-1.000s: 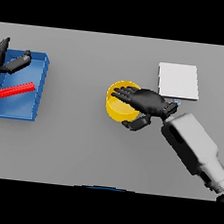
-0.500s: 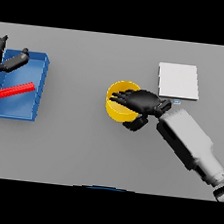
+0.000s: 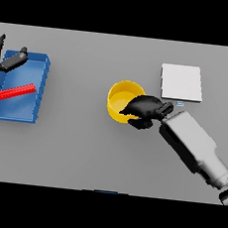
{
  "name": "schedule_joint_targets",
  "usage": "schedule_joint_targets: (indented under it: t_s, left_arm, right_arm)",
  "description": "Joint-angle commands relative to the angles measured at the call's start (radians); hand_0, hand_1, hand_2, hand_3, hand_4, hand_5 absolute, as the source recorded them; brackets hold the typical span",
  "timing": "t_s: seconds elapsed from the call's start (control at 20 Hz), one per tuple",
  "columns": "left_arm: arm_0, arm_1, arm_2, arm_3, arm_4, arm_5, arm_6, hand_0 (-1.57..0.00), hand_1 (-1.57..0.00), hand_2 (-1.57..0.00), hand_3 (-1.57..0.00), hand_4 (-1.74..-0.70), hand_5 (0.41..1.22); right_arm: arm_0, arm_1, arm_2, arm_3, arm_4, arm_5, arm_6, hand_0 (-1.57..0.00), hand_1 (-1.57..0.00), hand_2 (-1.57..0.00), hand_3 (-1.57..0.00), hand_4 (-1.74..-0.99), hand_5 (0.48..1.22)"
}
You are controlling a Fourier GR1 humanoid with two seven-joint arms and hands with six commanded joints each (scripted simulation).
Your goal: Pick up the red beaker and tilt it to pour out 1 green nut into yellow bowl. Pick up the yellow bowl and place it on the metallic measuring scale.
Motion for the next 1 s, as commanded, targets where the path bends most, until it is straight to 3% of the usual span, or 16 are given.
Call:
schedule_joint_targets:
  t_s: [0.0, 0.15, 0.25, 0.5, 0.65, 0.95]
  left_arm:
    - [-0.001, 0.001, -0.004, -0.013, -0.004, 0.002, 0.0, 0.0, 0.0, 0.0, 0.0, -0.8, 0.727]
    - [0.002, 0.01, 0.001, -0.026, 0.001, 0.008, 0.006, 0.0, 0.0, 0.0, 0.0, -0.8, 0.725]
    - [-0.001, 0.014, -0.001, -0.035, 0.005, 0.001, 0.022, 0.0, 0.0, 0.0, 0.0, -0.8, 0.726]
    - [0.013, 0.016, -0.009, -0.057, -0.001, 0.012, 0.024, 0.0, 0.0, 0.0, 0.0, -0.8, 0.724]
    - [0.007, 0.022, -0.01, -0.056, -0.005, 0.006, 0.02, 0.0, 0.0, 0.0, 0.0, -0.8, 0.721]
    - [0.004, 0.01, -0.004, -0.04, 0.005, 0.003, 0.012, 0.0, 0.0, 0.0, 0.0, -0.81, 0.723]
  right_arm:
    - [0.001, -0.005, 0.0, -0.001, -0.007, 0.009, -0.003, -1.22, -1.2, -1.18, -0.93, -1.628, 1.137]
    - [0.005, -0.004, -0.001, -0.008, -0.018, 0.005, 0.016, -1.39, -1.38, -1.31, -1.14, -1.682, 1.178]
    - [0.012, -0.023, -0.003, -0.031, -0.031, 0.017, 0.007, -1.46, -1.45, -1.39, -1.17, -1.703, 1.193]
    - [0.007, -0.043, -0.025, -0.087, -0.06, 0.034, 0.037, -1.53, -1.53, -1.49, -1.19, -1.729, 1.212]
    - [-0.015, -0.088, -0.051, -0.155, -0.086, 0.076, 0.043, -1.55, -1.55, -1.51, -1.38, -1.731, 1.216]
    - [-0.03, -0.147, -0.117, -0.267, -0.127, 0.146, 0.144, -1.57, -1.57, -1.55, -1.26, -1.721, 1.219]
